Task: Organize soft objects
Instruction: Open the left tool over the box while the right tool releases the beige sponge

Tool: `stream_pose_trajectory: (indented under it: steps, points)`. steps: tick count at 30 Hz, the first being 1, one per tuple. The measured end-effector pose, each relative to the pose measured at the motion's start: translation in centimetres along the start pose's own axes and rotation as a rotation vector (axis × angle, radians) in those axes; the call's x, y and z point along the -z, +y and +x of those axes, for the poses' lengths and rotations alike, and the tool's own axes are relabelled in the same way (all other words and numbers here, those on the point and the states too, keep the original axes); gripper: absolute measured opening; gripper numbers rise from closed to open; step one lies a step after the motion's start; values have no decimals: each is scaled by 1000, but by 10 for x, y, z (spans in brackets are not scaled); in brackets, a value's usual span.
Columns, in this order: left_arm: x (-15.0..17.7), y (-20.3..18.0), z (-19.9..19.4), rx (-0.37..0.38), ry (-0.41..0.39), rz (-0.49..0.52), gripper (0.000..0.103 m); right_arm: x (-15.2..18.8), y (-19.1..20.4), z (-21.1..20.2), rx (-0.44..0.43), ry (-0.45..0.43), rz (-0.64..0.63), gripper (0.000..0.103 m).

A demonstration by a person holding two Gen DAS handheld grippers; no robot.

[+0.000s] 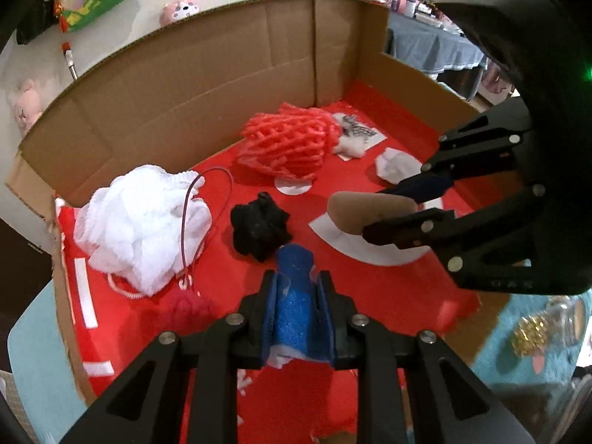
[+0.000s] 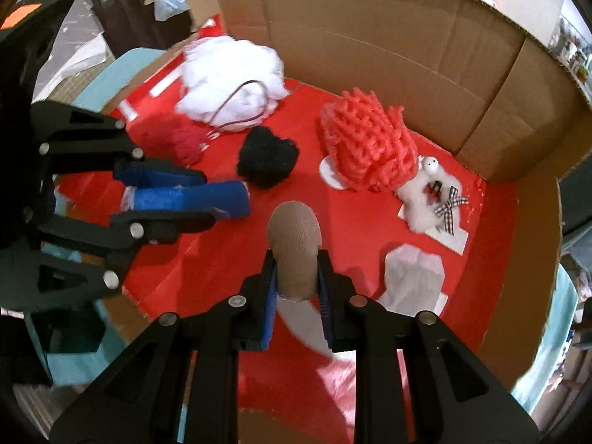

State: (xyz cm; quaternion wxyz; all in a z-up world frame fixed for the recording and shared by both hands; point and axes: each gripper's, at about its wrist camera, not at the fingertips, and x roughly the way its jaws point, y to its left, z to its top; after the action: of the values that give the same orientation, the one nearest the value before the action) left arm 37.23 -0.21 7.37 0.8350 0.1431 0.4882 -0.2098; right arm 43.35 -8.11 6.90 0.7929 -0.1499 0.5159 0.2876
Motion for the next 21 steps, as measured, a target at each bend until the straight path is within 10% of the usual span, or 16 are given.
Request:
stream_pose_trajectory:
  steps: [14, 18, 21]
  points:
    - [-1, 8, 18, -5, 16, -9, 24, -13, -20, 20, -17, 49, 83, 27]
    - [-1, 7, 17, 0, 10, -13, 35, -15, -18, 16, -17, 30, 79, 63]
    - [2, 6, 12, -4, -6, -11, 46, -16, -15, 10, 3, 4, 77, 63]
